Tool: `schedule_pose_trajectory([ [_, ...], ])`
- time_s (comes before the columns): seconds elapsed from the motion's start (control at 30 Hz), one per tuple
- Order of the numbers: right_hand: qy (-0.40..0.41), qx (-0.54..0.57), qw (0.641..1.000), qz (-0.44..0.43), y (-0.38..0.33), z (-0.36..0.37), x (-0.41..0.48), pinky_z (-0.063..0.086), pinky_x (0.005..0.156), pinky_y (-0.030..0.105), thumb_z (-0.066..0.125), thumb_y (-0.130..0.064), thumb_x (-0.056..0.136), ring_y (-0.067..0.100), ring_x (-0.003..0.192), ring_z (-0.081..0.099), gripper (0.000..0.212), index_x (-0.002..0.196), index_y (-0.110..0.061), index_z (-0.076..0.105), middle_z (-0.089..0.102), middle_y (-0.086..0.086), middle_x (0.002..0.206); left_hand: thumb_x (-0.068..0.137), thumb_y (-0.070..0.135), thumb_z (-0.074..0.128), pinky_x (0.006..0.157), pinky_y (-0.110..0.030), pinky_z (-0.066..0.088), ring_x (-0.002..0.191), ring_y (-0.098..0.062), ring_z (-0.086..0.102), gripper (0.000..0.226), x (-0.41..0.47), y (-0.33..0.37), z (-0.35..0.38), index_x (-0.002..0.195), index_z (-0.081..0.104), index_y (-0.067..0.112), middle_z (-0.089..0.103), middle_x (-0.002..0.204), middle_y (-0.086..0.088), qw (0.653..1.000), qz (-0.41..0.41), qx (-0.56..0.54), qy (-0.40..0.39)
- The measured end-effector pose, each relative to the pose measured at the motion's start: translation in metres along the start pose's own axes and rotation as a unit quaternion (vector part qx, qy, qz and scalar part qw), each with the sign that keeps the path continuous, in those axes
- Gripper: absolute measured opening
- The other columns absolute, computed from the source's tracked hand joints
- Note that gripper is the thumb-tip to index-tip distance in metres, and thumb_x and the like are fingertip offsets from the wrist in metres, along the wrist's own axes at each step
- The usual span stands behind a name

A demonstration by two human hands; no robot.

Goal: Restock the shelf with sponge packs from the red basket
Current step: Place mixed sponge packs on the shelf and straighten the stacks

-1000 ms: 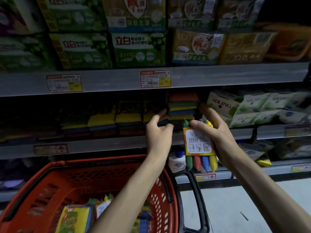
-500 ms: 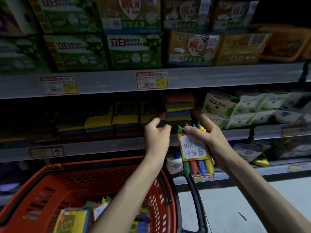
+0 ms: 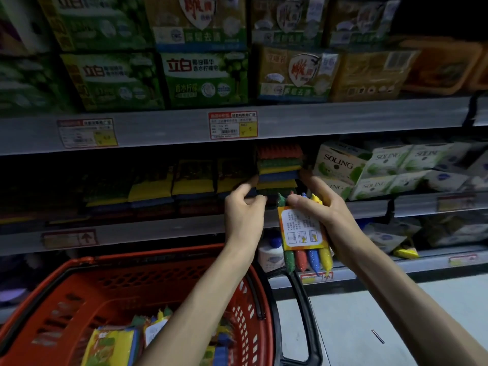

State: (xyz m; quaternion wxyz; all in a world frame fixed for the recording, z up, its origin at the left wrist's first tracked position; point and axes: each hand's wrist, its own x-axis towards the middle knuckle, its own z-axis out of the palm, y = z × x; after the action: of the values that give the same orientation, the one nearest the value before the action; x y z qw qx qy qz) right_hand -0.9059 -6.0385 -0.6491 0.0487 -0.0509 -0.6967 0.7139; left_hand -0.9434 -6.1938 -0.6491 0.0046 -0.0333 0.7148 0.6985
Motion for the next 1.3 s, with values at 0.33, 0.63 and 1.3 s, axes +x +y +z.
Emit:
schedule_pose_trajectory([
  [0.33, 0.002, -0.019, 1.000, 0.012, 0.001, -0.003, -0.002, 0.057, 0.098, 0.036, 0.086, -0.040, 0.070, 0.013, 0.116, 0.069, 0.098, 0.155, -0.027, 0.041, 0.056, -0.009, 0.146, 0.097, 0.006, 0.059, 0.066, -0.019, 0.047, 0.060, 0.003, 0.057, 0.030, -0.003, 0.005, 0.002, 0.116, 0.064, 0.028, 0.068, 0.075, 0.007, 1.000, 0.005, -0.012, 0.000],
  [0.63, 0.023, -0.018, 1.000, 0.005, -0.008, -0.005, -0.015, 0.056, 0.100, 0.035, 0.084, -0.040, 0.070, 0.010, 0.120, 0.067, 0.094, 0.154, -0.029, 0.043, 0.052, -0.013, 0.151, 0.098, 0.012, 0.059, 0.069, -0.015, 0.049, 0.079, -0.007, 0.065, 0.038, -0.014, 0.010, -0.010, 0.132, 0.055, 0.027, 0.075, 0.098, -0.002, 1.000, 0.000, 0.026, 0.000],
  [1.3, -0.018, 0.013, 1.000, -0.015, -0.018, 0.047, -0.062, 0.055, 0.099, 0.041, 0.061, -0.060, 0.084, 0.022, 0.112, 0.070, 0.051, 0.127, -0.034, 0.067, 0.072, 0.001, 0.122, 0.068, 0.045, 0.081, 0.101, -0.028, 0.054, 0.121, -0.007, 0.066, 0.077, -0.079, -0.006, -0.084, 0.139, 0.052, 0.036, 0.070, 0.128, 0.014, 0.946, -0.069, -0.005, -0.318],
])
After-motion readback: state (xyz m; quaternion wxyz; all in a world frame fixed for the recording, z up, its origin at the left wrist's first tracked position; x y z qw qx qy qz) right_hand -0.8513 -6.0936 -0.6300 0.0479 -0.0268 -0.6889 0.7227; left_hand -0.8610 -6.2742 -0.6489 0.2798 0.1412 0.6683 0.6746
